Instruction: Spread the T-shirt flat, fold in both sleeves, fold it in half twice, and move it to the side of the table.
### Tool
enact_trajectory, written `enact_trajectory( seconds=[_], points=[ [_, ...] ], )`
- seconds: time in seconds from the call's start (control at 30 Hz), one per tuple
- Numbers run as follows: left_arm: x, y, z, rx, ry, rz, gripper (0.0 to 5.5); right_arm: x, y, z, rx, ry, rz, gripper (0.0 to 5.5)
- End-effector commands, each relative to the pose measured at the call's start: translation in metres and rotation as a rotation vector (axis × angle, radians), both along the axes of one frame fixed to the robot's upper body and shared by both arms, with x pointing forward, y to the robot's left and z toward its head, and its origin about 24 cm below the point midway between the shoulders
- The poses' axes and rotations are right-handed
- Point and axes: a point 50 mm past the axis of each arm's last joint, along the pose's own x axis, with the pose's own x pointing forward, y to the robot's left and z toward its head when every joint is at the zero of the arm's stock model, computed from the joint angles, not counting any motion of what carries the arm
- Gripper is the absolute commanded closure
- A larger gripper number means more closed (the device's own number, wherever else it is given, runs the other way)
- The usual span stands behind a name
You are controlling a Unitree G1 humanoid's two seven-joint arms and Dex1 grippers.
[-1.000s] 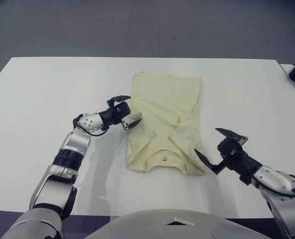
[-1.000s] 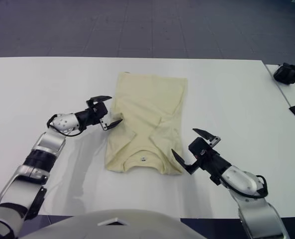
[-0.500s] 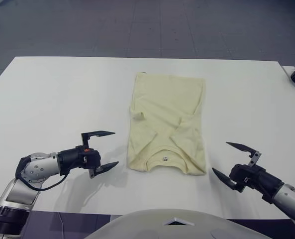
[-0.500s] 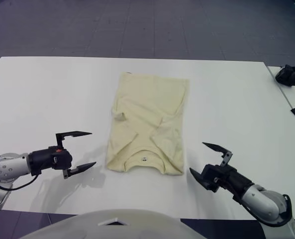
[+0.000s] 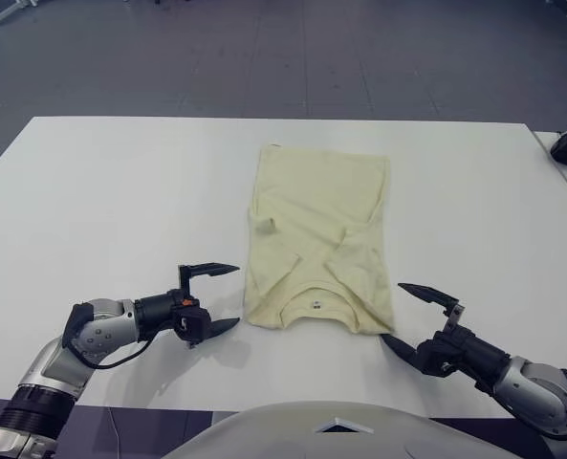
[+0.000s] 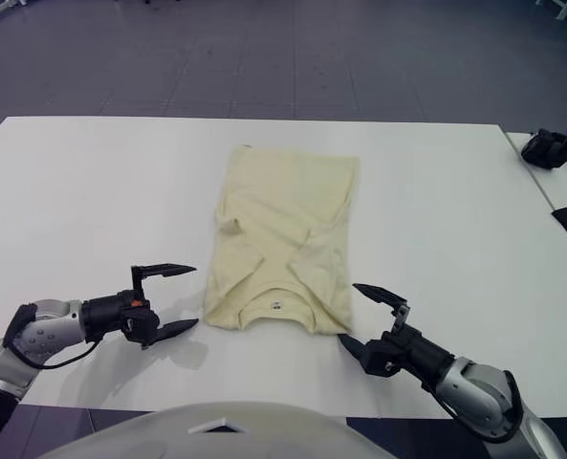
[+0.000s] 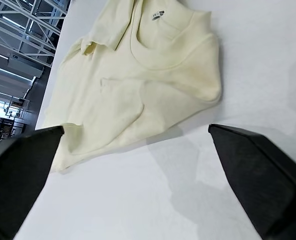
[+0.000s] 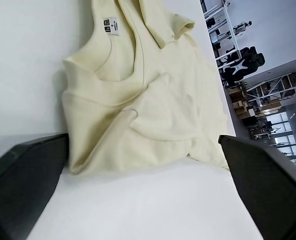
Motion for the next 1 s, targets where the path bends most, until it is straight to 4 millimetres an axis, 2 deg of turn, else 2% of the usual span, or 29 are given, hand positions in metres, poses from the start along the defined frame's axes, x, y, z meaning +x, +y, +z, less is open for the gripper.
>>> enact_trajectory(
  seconds=[0.03, 0.3, 0.47, 0.63, 0.8, 1.0],
  points=[
    [-0.003, 0.004, -0.021, 0.107, 0.074, -0.024, 0.11, -0.014, -0.008, -0.031, -0.118, 0.151, -0.003, 0.1],
    [-0.005, -0.003, -0.025, 0.073, 0.071, -0.062, 0.11, -0.017, -0.005, -0.042, -0.06, 0.186, -0.076, 0.1],
    [-0.013, -0.008, -0.03, 0.105, 0.103, -0.15, 0.1, -0.016, -0.002, -0.045, -0.034, 0.203, -0.109, 0.93],
    [-0.002, -0.016, -0.041, 0.166, 0.122, -0.205, 0.1, -0.02, 0.0, -0.051, -0.031, 0.245, -0.117, 1.86],
    [0.001, -0.015, -0.046, 0.198, 0.147, -0.208, 1.0, -0.017, 0.0, -0.053, -0.033, 0.277, -0.108, 2.79],
    [-0.007, -0.017, -0.049, 0.201, 0.171, -0.26, 2.17, -0.019, 0.001, -0.057, -0.016, 0.346, -0.125, 3.88]
  ],
)
